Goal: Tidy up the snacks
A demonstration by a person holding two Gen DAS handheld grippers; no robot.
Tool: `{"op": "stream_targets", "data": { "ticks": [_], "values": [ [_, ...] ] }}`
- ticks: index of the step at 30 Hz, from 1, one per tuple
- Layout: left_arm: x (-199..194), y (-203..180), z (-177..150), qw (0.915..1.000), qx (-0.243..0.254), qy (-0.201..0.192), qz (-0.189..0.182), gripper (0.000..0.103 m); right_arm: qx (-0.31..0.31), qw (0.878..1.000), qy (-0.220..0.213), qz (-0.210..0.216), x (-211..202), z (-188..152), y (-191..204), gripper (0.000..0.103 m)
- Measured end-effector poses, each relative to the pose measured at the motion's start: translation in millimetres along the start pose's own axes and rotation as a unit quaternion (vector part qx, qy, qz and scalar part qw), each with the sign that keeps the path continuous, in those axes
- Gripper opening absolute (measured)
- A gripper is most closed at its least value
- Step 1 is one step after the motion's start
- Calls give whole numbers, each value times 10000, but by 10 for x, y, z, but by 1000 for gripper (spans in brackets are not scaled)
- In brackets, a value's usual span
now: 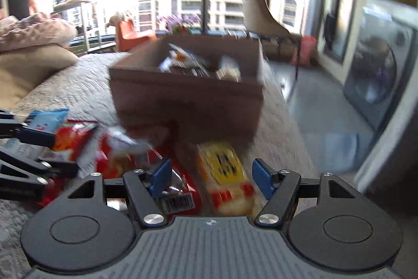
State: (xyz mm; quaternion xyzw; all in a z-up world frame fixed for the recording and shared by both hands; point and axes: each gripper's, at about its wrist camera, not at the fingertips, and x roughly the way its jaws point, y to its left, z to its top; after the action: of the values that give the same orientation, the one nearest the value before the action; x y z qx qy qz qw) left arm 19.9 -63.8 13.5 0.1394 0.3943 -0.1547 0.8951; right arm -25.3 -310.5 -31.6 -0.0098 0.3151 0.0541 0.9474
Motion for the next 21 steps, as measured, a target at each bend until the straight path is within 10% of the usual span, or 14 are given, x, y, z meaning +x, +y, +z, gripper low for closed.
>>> {"op": "stream_targets", "data": {
  "ticks": [21],
  "values": [
    [79, 489, -73, 9957, -893, 30, -237, 78, 645, 9979, 55, 60, 68, -59, -152, 74]
  ]
}}
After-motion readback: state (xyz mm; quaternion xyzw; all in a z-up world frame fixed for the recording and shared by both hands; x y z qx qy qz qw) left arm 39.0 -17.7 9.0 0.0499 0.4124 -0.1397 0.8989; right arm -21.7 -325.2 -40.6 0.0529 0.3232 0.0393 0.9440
